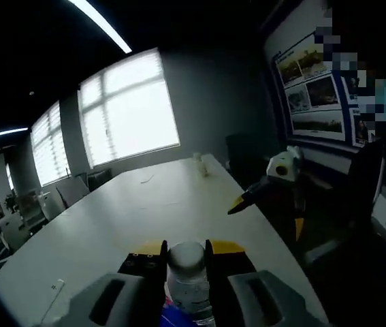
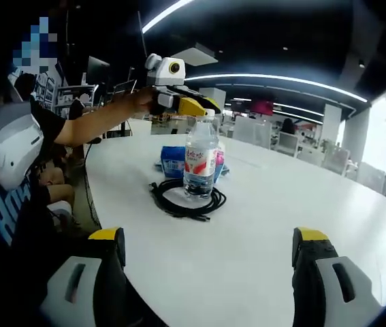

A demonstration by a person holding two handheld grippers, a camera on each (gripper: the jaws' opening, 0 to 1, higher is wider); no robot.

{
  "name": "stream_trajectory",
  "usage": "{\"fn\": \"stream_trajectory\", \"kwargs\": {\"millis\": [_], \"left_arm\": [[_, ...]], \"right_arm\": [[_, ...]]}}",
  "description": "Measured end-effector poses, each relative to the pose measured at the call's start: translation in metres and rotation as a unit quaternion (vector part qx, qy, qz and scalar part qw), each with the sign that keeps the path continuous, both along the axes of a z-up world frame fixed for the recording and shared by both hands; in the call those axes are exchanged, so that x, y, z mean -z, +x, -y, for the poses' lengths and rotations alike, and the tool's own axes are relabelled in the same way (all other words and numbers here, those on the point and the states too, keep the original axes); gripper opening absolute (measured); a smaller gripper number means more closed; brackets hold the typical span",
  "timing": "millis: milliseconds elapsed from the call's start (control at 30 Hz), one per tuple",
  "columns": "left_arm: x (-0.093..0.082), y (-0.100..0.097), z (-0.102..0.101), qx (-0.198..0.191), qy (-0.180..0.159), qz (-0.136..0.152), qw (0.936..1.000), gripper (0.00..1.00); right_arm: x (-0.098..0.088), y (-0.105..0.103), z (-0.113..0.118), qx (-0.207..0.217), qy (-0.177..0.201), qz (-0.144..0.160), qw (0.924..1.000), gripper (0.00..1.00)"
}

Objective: Arrange the tabletop items into an orderly group along one side of the table until the central work area is clear of visible clutter.

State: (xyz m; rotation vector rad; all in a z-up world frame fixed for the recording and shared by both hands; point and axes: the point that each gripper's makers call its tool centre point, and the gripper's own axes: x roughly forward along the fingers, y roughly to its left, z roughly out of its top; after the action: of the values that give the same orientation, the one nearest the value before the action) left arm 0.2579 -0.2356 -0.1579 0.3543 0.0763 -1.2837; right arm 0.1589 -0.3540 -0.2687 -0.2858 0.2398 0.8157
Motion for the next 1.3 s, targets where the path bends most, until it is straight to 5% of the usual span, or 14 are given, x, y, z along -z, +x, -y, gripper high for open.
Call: {"fn": "stream_trajectory", "kwargs": {"millis": [300, 567, 767, 967, 1133, 1300], "left_arm": [[0.001, 0.005, -0.002, -0.006, -0.009, -0.018, 0.9998, 0.20], [0.000, 0.001, -0.003, -0.021, -0.008, 0.006, 0.9997, 0.22], [-0.010, 0.006, -0.006, -0.072, -0.073, -0.019, 0.9946, 0.30], [0.001, 0.010, -0.008, -0.111, -0.065, -0.003, 0.9917, 0.32], [0.025, 0.019, -0.007, -0.116, -0.029, -0.023, 0.9926, 0.34], [0.025, 0.019, -0.002, -0.113, -0.052, -0.045, 0.9912, 0.34]], "right_arm": [[0.002, 0.000, -0.002, -0.002, 0.001, -0.003, 1.0000, 1.00], [0.003, 0.000, -0.006, -0.005, 0.000, -0.005, 1.0000, 1.00], [0.006, 0.000, -0.006, -0.004, 0.000, -0.008, 1.0000, 1.00], [0.009, 0.002, -0.008, -0.005, 0.004, -0.012, 0.9999, 1.00], [0.010, 0.004, -0.010, -0.005, 0.003, -0.015, 0.9999, 1.00], [0.008, 0.005, -0.008, -0.002, 0.006, -0.016, 0.9998, 1.00]]}}
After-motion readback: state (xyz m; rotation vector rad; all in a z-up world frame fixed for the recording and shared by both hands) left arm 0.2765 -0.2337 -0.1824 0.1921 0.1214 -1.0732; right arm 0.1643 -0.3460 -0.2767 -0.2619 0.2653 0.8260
